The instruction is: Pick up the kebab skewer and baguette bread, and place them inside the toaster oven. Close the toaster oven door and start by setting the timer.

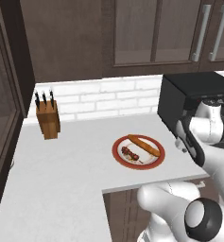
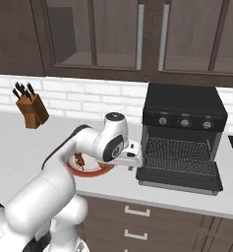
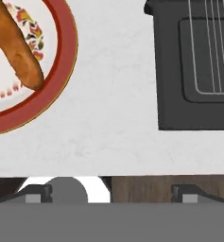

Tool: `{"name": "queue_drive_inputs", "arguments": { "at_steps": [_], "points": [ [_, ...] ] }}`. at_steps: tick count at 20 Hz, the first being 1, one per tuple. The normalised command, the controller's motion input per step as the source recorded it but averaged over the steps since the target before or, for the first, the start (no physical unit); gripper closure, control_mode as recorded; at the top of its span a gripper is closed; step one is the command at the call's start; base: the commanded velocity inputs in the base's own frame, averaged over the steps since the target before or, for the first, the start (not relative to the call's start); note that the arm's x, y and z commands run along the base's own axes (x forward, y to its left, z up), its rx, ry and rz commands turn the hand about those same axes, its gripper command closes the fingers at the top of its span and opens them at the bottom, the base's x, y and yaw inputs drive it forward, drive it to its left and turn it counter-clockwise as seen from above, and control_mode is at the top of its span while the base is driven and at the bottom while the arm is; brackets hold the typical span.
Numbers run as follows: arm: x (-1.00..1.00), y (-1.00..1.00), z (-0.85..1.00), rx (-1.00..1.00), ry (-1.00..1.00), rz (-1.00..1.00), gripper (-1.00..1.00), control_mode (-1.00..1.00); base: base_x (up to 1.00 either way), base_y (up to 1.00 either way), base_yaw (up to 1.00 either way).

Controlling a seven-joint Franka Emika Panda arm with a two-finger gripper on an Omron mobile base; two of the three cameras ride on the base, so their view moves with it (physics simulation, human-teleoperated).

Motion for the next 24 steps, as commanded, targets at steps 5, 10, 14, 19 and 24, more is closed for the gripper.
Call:
{"name": "queue_drive_inputs", "arguments": {
  "at_steps": [5, 10, 14, 19, 24],
  "points": [
    [0.39, 0.58, 0.00, -0.02, 0.02, 0.13, -1.00, -1.00, 0.00, 0.00, 0.00],
    [0.42, 0.42, 0.00, 0.00, 0.00, 0.13, -1.00, -1.00, 0.00, 0.00, 0.00],
    [0.52, 0.21, 0.00, 0.00, 0.00, 0.10, -1.00, -1.00, 0.00, 0.00, 0.00],
    [0.61, 0.22, -0.05, 0.00, 0.00, 0.07, -1.00, -1.00, 0.00, 0.00, 0.00],
    [0.47, 0.20, -0.02, 0.00, -0.01, 0.02, -1.00, -1.00, 0.00, 0.00, 0.00]
  ]
}}
